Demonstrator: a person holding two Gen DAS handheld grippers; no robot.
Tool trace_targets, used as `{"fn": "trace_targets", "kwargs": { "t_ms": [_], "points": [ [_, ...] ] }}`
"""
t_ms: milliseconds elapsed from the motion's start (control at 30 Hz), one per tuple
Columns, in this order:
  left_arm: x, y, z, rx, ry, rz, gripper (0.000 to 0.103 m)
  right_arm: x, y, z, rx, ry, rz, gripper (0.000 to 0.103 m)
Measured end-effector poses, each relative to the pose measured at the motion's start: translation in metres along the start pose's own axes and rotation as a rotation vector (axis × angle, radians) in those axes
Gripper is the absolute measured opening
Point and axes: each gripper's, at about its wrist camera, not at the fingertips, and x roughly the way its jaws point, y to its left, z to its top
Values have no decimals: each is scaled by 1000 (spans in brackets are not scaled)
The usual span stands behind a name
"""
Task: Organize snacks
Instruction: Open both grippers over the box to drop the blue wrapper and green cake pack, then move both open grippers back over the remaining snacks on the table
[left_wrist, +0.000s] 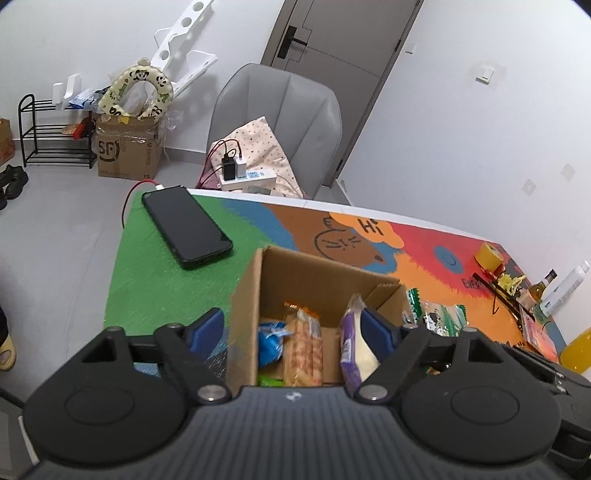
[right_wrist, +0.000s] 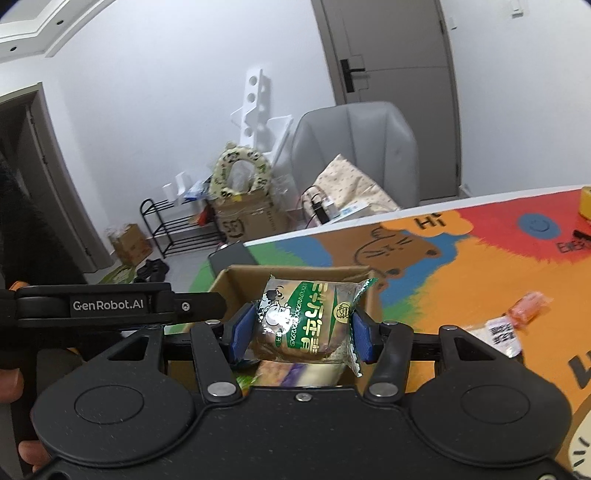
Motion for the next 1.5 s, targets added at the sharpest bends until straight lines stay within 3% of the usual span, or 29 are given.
{"fn": "trace_targets", "kwargs": {
  "t_ms": [567, 733, 1133, 1500],
  "points": [
    [-34, 29, -15, -21, 7, 49, 86, -2, 28, -19, 53, 99, 117, 53],
    [-45, 29, -16, -13, -14, 47, 86, -4, 30, -20, 71, 136, 191, 62],
    [-47, 13, -19, 2, -21, 18, 86, -29, -9, -14, 131, 78, 82, 63],
    [-33, -32, -25, 67, 13, -57, 86, -53, -61, -24, 184, 46, -49, 69]
  ]
}}
